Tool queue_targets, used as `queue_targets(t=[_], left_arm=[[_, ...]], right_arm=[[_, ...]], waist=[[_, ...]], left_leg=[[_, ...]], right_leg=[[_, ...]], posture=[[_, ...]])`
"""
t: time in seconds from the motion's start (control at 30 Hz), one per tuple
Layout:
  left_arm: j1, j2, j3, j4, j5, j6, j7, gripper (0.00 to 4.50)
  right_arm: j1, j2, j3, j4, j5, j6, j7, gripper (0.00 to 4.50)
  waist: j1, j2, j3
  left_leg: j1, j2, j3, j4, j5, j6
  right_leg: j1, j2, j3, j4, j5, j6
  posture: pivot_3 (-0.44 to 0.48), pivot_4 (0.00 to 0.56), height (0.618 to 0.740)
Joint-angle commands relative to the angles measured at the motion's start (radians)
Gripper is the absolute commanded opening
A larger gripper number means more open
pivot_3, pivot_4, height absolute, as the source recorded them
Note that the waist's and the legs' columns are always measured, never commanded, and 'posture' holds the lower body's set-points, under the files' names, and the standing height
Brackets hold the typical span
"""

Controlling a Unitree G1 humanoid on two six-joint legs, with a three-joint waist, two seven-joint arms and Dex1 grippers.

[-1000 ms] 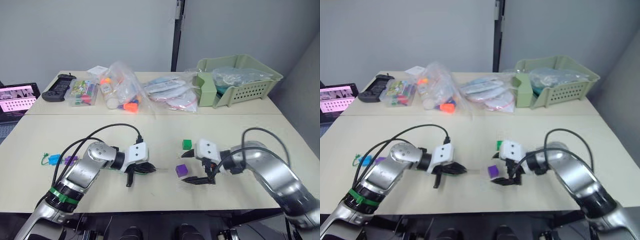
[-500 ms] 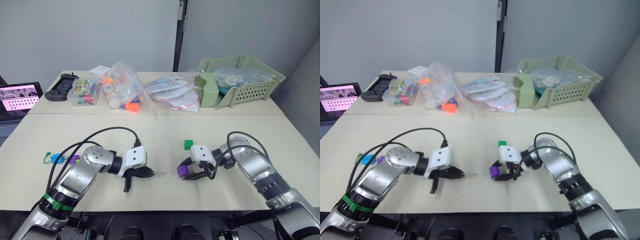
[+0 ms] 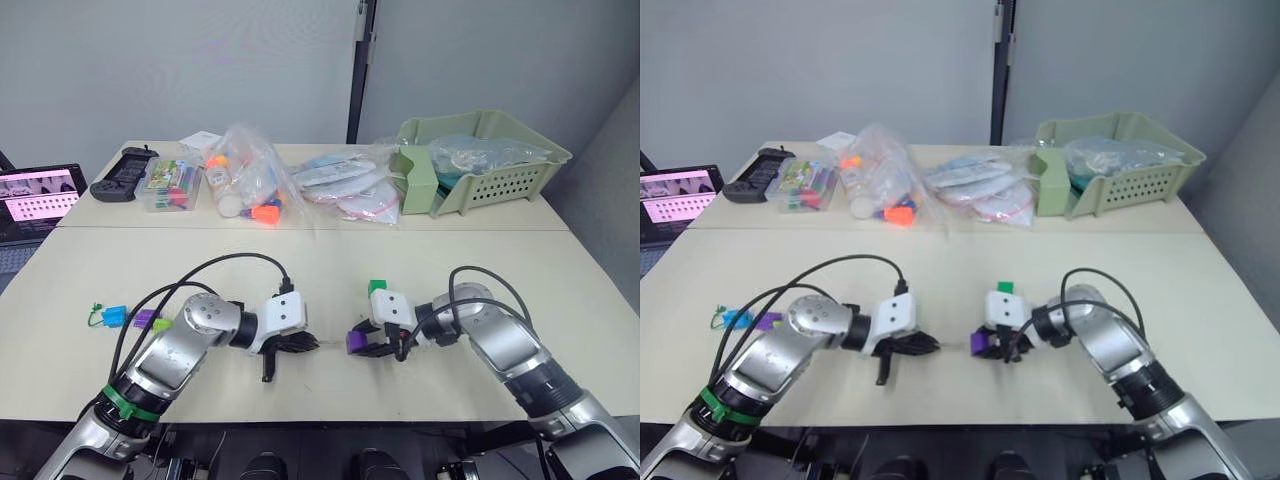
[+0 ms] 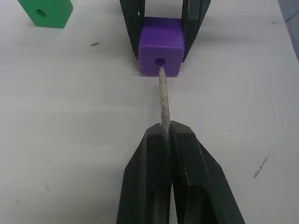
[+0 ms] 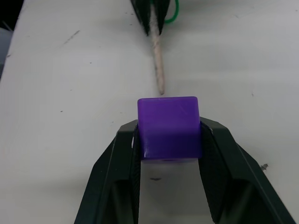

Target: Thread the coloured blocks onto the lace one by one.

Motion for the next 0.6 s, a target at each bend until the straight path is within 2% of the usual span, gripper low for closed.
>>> queue_targets(t=[0.03, 0.6], left_arm=[[-0.020, -0.002, -0.012, -0.042, 0.011, 0.019, 0.013, 0.00], [-0.066, -0.038, -0.030, -0.029, 0.017, 0.046, 0.039, 0.00]], right_arm=[[0.003, 0.004, -0.016, -0.050, 0.000, 0.042, -0.025, 1.18], [0.023, 0.011, -0.004, -0.116, 0.010, 0.110, -0.044, 1.18]], waist=[[0.000, 0.000, 0.000], [-0.001, 0.000, 0.000]], left_leg=[[0.000, 0.000, 0.000, 0.000, 0.000, 0.000], [0.000, 0.000, 0.000, 0.000, 0.000, 0.000]], right_leg=[[0.000, 0.000, 0.000, 0.000, 0.000, 0.000], [0.000, 0.000, 0.000, 0.000, 0.000, 0.000]], posture=[[0.000, 0.150, 0.740], [0.000, 0.150, 0.740]])
